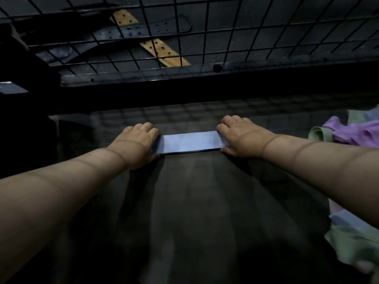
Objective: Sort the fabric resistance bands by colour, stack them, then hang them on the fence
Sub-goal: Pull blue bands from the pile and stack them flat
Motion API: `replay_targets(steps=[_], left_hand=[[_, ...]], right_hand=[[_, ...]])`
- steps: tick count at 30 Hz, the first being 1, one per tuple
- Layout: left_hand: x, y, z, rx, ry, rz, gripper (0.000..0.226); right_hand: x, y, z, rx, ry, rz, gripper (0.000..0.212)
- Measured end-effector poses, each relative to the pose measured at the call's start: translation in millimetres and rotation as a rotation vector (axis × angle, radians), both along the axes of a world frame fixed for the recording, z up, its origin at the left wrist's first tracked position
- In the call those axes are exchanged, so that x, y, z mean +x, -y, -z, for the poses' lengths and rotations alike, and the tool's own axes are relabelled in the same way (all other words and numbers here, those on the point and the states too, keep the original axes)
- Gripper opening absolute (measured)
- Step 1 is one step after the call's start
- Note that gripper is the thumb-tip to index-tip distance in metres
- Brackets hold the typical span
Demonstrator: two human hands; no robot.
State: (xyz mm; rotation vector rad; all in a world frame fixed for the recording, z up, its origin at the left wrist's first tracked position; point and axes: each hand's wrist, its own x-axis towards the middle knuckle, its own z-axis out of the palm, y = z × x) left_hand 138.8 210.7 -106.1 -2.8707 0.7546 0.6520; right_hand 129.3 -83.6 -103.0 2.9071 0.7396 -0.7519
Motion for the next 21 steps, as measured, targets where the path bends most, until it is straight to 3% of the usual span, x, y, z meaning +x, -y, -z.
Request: replay_targets(steps=[6, 11, 17, 19, 21], left_hand=[[-6, -2, 4, -0.047, 0.052, 0.005, 0.066], [-6, -4, 6, -0.079, 0.072, 0.014, 0.062], [-9, -11, 4, -0.13, 0.069, -0.021, 0.082], [-14, -15, 2, -0.189, 0.061, -0.147, 0.091], [-22, -15, 5, -0.325, 0.088, -0.484, 0.086]], right_hand=[[-3, 6, 0, 0.024, 0.0, -0.004, 0.066], [-2, 10, 0, 0.055, -0.014, 0.005, 0.061], [-5, 28, 1, 0.115, 0.007, 0.073, 0.09], [-8, 38, 2, 0.169, -0.017, 0.159, 0.098], [-13, 45, 7, 0.301, -0.049, 0.395, 0.094]])
